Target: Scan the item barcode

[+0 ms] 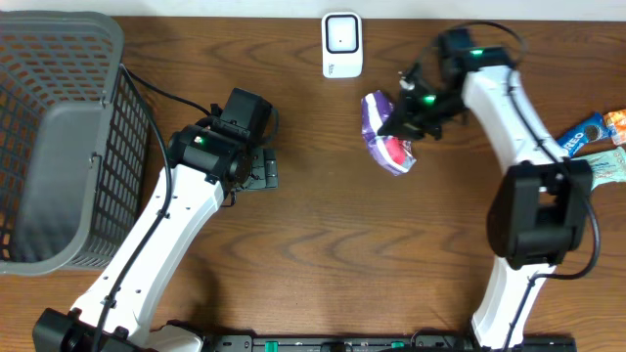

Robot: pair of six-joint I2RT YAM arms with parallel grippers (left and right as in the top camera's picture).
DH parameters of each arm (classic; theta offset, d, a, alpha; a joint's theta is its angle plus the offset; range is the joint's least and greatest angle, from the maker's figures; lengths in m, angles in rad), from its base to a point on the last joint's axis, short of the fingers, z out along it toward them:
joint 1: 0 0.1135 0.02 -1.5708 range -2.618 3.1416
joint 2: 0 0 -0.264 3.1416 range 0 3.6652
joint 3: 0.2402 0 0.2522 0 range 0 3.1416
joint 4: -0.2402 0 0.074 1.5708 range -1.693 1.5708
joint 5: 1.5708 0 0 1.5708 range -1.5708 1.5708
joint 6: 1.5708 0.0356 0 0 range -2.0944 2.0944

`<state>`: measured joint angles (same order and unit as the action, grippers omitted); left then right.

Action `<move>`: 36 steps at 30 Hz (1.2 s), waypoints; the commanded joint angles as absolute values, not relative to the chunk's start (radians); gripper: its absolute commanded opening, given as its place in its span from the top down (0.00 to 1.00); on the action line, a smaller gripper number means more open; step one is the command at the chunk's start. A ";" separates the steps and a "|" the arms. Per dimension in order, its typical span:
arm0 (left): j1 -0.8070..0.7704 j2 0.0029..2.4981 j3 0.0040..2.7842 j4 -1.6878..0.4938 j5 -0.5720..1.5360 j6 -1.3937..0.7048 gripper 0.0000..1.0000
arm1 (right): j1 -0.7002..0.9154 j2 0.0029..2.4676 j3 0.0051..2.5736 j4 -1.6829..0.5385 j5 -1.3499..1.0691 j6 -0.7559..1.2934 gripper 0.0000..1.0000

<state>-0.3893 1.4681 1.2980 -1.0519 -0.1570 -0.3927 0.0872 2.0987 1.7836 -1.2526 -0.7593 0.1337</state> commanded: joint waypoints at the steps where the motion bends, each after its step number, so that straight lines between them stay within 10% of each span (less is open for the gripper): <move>1: -0.392 1.471 1.300 -1.058 -0.169 -0.398 0.02 | 0.031 2.084 1.766 -1.349 -1.078 -0.264 0.99; 8: -0.392 1.471 1.300 -1.058 -0.169 -0.398 0.02 | -0.003 2.084 1.685 -1.688 -1.057 -0.833 0.99; 23: -0.392 1.471 1.300 -1.058 -0.169 -0.398 0.02 | -0.047 2.083 1.586 -1.697 -1.067 -0.853 0.99; 36: -0.392 1.471 1.300 -1.058 -0.169 -0.398 0.02 | 0.025 2.076 1.727 -1.289 -0.521 0.147 0.99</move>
<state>-0.3893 1.4685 1.2980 -1.0515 -0.1570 -0.3927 -0.0185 2.0991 1.6512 -1.3102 -0.7238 -0.1799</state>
